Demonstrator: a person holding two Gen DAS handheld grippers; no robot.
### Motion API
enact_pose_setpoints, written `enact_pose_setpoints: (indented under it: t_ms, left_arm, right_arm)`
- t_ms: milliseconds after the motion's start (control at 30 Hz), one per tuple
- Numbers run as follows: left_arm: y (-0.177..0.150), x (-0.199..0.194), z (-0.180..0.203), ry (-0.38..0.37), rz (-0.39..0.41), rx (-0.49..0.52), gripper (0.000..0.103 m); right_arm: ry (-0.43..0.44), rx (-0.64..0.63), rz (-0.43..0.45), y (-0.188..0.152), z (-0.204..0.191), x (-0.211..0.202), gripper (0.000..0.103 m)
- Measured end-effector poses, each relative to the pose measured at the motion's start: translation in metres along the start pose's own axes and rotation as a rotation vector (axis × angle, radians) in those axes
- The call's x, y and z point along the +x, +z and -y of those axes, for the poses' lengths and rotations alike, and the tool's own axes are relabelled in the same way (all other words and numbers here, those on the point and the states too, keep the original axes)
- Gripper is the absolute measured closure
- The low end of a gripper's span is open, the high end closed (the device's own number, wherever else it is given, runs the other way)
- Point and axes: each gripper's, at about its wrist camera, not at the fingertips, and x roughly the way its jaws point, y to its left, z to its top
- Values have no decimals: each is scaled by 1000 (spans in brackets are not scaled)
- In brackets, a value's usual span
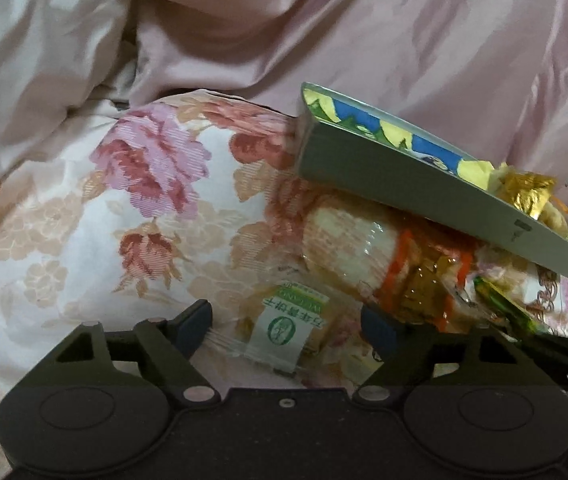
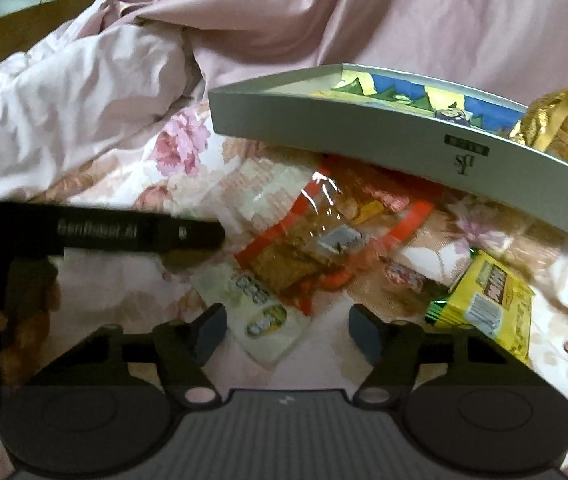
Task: Organize snacks
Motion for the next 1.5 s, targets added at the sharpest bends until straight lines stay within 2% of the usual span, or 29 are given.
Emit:
enact_pose_setpoints:
  t_ms: [100, 200, 367, 500, 633, 800, 933, 1000, 1133, 1167, 1300, 1400, 1500]
  left_arm:
    - [-1, 1, -1, -10, -2, 3, 30]
    - [0, 1, -3, 1, -8, -2, 34]
    - [0, 0, -1, 63, -8, 23, 37]
    - [2, -2, -7, 122, -5, 3, 37]
    - [4, -3, -14, 113, -8, -31, 36]
    - [6, -3, -23, 82, -10, -90, 36]
    - [6, -1, -23, 80, -11, -86, 36]
    - [6, -1, -22, 78, -10, -80, 35]
    - [5, -2, -23, 76, -9, -78, 35]
    - [5, -2, -22, 79, -9, -74, 36]
    - [4, -3, -18, 92, -19, -48, 41]
    - [4, -5, -13, 108, -33, -23, 42]
    - [3, -10, -10, 112, -46, -28, 43]
  right_arm:
    - [17, -5, 15, 3, 0, 3, 39]
    - [6, -19, 27, 6, -1, 6, 40]
    - [-12, -2, 28, 8, -1, 8, 41]
    - [20, 89, 22, 8, 4, 9, 28]
    - [21, 176, 29, 8, 5, 13, 19]
    - [-12, 256, 72, 11, 6, 23, 19]
    - [-28, 292, 94, 14, 10, 29, 19]
    - [-38, 299, 105, 14, 10, 31, 23]
    - [-27, 307, 124, 13, 9, 29, 38]
    - [-22, 317, 124, 13, 10, 28, 55]
    - [12, 378, 121, 12, 18, 25, 62]
    - [44, 437, 112, 10, 24, 21, 73]
    - [76, 487, 99, 9, 28, 14, 76]
